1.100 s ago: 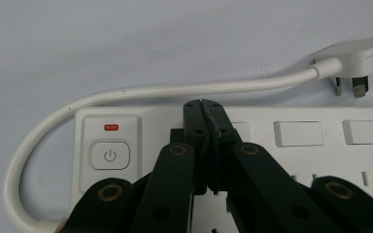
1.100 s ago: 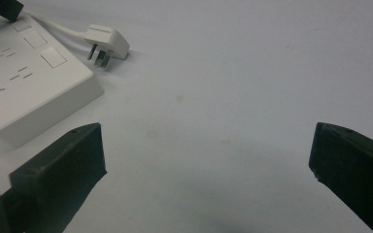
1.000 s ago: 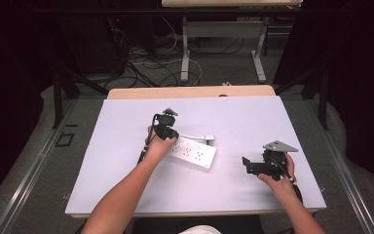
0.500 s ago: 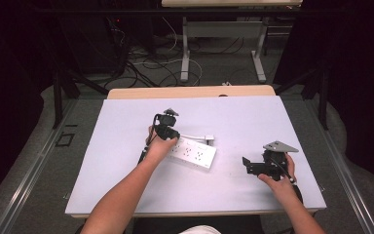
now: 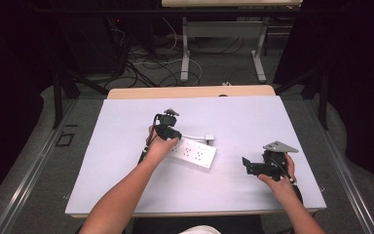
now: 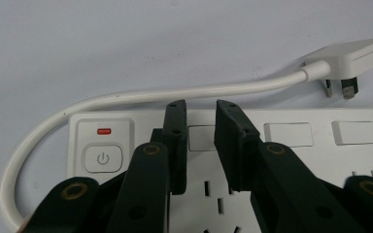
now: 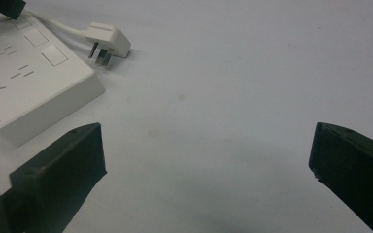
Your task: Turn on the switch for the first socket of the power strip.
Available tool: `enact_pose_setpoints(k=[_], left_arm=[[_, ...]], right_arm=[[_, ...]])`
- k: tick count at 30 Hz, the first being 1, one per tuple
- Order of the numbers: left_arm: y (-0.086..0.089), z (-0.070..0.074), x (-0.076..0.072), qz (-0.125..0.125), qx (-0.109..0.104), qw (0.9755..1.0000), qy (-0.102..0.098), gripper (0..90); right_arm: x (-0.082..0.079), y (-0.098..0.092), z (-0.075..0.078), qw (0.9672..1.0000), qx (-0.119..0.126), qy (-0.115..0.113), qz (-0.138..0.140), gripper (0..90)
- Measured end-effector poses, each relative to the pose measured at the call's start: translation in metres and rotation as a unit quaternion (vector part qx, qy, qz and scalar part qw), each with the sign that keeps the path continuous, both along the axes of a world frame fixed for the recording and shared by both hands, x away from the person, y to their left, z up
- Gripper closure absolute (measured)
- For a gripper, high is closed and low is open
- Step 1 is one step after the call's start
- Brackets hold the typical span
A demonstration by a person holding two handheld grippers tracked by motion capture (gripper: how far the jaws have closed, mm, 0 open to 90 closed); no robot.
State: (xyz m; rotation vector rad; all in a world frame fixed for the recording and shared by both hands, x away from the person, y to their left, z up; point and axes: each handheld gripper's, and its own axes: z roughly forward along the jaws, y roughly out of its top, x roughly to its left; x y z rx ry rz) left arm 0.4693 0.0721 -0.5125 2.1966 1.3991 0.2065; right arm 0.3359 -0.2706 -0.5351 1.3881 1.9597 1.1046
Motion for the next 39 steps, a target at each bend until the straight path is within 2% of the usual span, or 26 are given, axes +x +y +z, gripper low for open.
enact_pose_setpoints(k=[15,28,39], left_arm=[[-0.001,0.004,-0.004,-0.007,-0.001,1.0,-0.005,61.3],[0.0,0.01,-0.008,-0.008,-0.015,0.9998,-0.013,54.5],[-0.002,0.014,-0.014,-0.023,-0.014,0.9992,-0.031,46.0]], right_arm=[[0.001,0.0,-0.001,1.0,-0.002,0.0,0.003,0.0],[0.0,0.001,-0.001,1.0,-0.001,0.001,0.003,0.0],[0.0,0.0,-0.001,1.0,-0.002,-0.001,0.002,0.0]])
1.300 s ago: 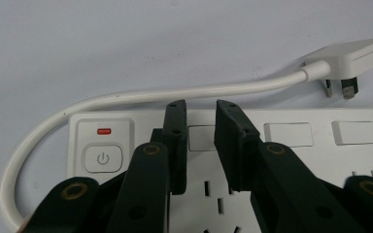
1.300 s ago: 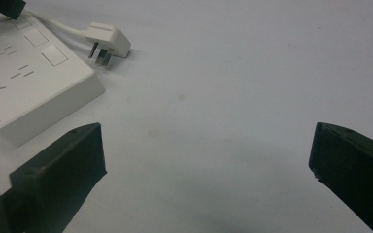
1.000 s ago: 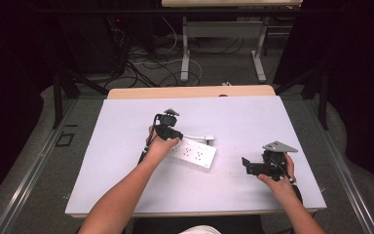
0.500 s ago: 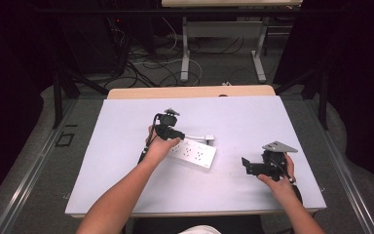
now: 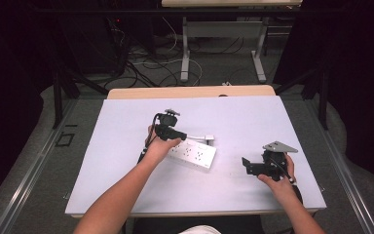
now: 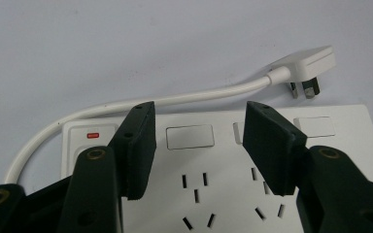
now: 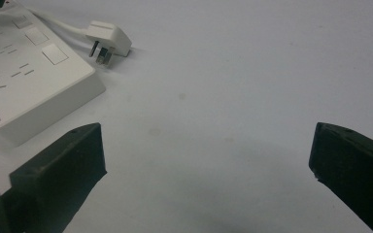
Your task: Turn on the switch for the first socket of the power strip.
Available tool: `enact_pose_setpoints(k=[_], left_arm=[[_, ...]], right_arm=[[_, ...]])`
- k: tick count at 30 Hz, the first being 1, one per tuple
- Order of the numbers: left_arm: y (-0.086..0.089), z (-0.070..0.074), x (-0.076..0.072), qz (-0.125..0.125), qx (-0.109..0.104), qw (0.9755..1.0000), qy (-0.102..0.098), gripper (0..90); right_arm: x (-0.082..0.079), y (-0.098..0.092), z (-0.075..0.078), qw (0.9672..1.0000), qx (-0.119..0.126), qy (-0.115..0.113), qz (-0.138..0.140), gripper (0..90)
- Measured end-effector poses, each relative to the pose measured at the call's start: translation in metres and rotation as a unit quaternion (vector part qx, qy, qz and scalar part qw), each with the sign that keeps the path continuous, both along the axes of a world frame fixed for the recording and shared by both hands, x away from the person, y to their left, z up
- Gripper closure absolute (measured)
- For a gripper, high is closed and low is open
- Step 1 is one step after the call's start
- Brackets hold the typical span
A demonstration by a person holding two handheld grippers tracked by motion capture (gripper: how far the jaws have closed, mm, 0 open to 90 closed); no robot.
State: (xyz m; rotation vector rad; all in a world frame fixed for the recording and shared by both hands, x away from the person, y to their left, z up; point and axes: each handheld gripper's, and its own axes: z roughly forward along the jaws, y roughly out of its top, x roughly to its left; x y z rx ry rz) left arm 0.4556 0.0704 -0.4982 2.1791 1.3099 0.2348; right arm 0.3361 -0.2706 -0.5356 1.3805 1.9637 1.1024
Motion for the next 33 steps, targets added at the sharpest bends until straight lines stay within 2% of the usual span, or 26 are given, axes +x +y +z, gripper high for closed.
enact_pose_setpoints(k=[3,6,10,13,22,25,33], left_arm=[[0.001,0.002,-0.002,-0.005,-0.002,1.0,-0.007,44.8],[0.002,0.005,-0.004,-0.008,-0.002,1.0,-0.005,43.8],[0.003,0.007,-0.006,-0.014,-0.006,0.9996,-0.022,41.7],[0.004,0.01,-0.008,-0.021,-0.016,0.9994,-0.023,41.0],[0.008,0.018,-0.016,-0.043,-0.018,0.9982,-0.038,38.2],[0.01,0.022,-0.019,-0.042,-0.015,0.9982,-0.041,36.9],[0.019,0.03,-0.027,-0.037,-0.032,0.9976,-0.049,31.0]], right_arm=[[0.0,0.0,0.0,1.0,0.0,-0.001,0.0,0.0],[0.0,0.0,0.0,1.0,-0.001,-0.001,0.0,0.0],[0.0,0.0,0.0,1.0,-0.002,0.0,-0.001,0.0],[0.0,0.0,0.0,1.0,-0.001,-0.001,0.0,0.0],[0.0,-0.001,0.0,1.0,-0.002,-0.001,0.0,0.0],[-0.001,0.0,0.0,1.0,0.0,-0.002,-0.004,0.0],[-0.001,0.001,0.0,1.0,0.001,0.001,-0.002,0.0]])
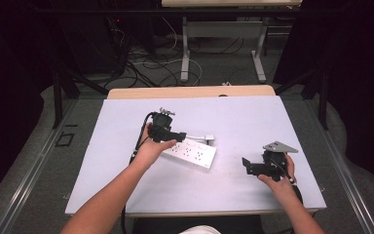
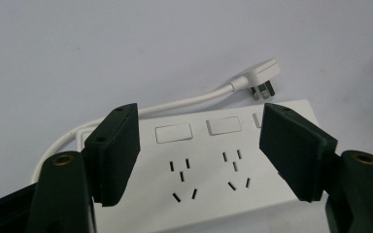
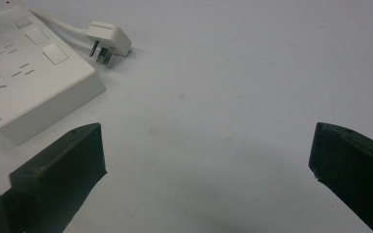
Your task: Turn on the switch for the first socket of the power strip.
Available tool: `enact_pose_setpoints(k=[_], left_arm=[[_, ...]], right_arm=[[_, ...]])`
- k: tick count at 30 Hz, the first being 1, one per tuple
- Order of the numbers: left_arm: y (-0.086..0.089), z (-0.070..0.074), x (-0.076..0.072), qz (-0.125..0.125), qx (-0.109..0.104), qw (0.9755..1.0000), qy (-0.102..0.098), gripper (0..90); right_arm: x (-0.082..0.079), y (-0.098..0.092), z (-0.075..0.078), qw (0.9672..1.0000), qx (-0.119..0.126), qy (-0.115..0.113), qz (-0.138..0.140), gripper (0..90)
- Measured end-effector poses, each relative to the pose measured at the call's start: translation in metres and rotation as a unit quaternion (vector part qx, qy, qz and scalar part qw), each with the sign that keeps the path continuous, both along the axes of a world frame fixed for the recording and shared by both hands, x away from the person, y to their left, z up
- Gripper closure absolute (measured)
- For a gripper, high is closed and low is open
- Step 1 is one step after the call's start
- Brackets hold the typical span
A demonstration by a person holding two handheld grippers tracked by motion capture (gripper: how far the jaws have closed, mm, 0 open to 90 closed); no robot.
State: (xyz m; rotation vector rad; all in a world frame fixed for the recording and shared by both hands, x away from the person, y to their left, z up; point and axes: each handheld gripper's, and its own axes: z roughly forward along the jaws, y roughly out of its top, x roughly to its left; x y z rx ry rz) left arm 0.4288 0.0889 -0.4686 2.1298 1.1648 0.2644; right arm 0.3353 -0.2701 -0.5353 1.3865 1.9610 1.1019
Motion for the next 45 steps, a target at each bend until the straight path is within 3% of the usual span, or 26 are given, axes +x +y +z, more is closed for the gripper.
enact_pose_setpoints(k=[7,12,17,20,27,31,45], left_arm=[[0.01,0.003,-0.006,0.004,-0.014,0.9999,0.007,20.2],[0.017,0.005,-0.013,0.001,-0.01,0.9999,0.007,15.0],[0.027,0.007,-0.018,0.0,-0.027,0.9996,0.01,7.7],[0.033,0.006,-0.022,0.004,-0.027,0.9996,0.001,4.2],[0.052,0.008,-0.03,0.012,-0.047,0.9987,-0.014,1.7],[0.065,0.01,-0.033,0.024,-0.059,0.9978,-0.018,0.6],[0.115,0.006,-0.046,0.086,-0.063,0.9934,-0.041,0.5]], right_arm=[[0.0,0.0,0.0,1.0,0.0,0.001,0.0,0.0],[0.0,0.0,0.0,1.0,-0.002,0.002,0.001,0.0],[0.0,0.0,0.0,1.0,-0.001,0.001,-0.001,0.0],[0.0,0.0,0.0,1.0,-0.001,0.0,0.0,0.0],[-0.001,0.001,0.0,1.0,0.0,0.001,0.0,0.0],[-0.001,0.001,0.0,1.0,0.0,0.002,0.0,0.0],[-0.001,0.002,0.0,1.0,-0.001,0.001,0.0,0.0]])
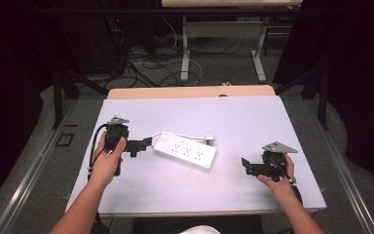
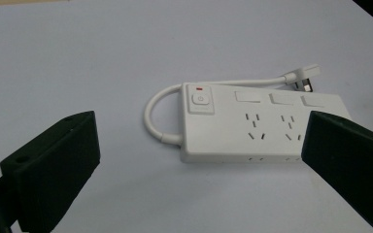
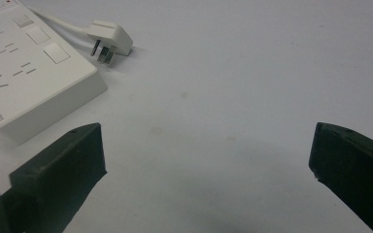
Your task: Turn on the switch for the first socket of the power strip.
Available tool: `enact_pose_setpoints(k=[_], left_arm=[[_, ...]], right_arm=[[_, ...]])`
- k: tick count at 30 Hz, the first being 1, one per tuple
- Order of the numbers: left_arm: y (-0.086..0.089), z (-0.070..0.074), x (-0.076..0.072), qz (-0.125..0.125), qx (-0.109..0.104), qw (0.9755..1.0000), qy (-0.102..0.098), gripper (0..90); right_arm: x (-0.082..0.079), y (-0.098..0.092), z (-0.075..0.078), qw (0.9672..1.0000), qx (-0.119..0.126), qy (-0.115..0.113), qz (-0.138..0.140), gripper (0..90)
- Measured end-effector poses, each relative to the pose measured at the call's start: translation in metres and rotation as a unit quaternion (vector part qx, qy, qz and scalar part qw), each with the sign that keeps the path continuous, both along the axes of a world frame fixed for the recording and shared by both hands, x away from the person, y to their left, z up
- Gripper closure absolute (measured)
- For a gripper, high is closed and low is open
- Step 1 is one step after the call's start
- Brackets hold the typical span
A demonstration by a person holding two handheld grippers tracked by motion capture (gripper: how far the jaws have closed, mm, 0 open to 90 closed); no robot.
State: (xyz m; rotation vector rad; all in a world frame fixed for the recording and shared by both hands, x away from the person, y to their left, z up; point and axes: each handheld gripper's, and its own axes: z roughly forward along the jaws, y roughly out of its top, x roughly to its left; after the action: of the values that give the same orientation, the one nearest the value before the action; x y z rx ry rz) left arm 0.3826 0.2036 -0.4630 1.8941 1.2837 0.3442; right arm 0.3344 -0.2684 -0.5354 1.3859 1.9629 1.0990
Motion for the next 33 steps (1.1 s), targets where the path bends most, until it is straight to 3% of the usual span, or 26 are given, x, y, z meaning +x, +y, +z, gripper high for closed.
enact_pose_setpoints(k=[17,33], left_arm=[[0.045,-0.017,-0.012,0.059,-0.015,0.9982,-0.006,0.5],[0.071,-0.056,-0.016,0.1,-0.019,0.9948,-0.005,0.5]], right_arm=[[0.0,0.0,0.0,1.0,-0.001,0.001,0.0,0.0],[0.0,0.0,-0.001,1.0,0.001,0.002,-0.002,0.0]])
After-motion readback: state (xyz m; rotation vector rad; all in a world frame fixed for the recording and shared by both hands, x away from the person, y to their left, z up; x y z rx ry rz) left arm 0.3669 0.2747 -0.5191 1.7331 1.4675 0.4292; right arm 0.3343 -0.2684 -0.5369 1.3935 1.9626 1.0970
